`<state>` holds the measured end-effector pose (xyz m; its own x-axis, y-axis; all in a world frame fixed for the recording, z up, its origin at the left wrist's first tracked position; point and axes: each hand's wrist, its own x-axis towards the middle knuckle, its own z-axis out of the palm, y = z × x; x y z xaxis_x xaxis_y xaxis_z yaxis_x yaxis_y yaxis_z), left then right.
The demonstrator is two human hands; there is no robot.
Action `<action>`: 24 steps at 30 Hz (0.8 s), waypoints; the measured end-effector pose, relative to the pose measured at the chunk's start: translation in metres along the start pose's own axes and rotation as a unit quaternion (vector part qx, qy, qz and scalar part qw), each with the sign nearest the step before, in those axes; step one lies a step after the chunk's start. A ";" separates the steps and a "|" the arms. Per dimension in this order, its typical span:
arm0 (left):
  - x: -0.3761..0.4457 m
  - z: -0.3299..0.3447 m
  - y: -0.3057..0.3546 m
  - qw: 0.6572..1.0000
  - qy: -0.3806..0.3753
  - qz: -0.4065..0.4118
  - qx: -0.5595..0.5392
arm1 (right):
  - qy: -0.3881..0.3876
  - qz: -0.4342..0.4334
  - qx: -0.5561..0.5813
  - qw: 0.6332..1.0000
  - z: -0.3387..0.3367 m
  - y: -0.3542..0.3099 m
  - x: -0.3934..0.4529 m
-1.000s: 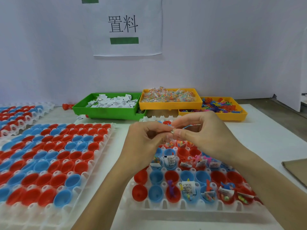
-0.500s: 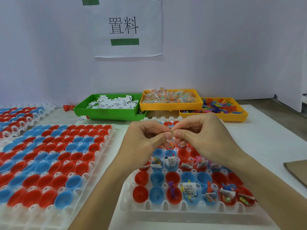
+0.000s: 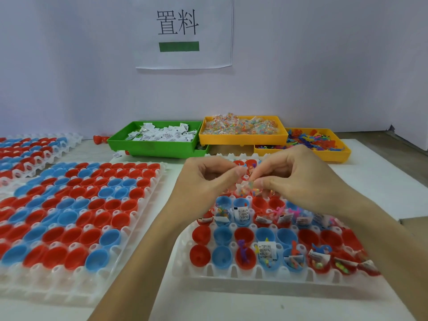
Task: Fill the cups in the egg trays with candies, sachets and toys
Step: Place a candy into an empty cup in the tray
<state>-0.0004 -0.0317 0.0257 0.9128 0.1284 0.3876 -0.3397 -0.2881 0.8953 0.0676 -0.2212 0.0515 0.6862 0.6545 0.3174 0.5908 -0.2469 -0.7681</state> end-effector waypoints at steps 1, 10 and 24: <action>0.001 0.000 0.000 1.000 0.019 0.007 -0.007 | -0.032 -0.004 -0.005 0.999 -0.002 -0.002 -0.001; 0.003 -0.001 -0.002 0.995 0.101 0.015 0.000 | -0.243 -0.030 -0.106 0.964 0.012 -0.019 -0.012; 0.003 -0.001 -0.004 0.994 0.105 0.022 0.017 | -0.270 -0.034 -0.195 0.942 0.025 -0.022 -0.020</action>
<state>0.0029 -0.0290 0.0236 0.8292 0.3091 0.4658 -0.3666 -0.3283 0.8705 0.0305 -0.2111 0.0480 0.3863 0.9209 -0.0517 0.8094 -0.3654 -0.4598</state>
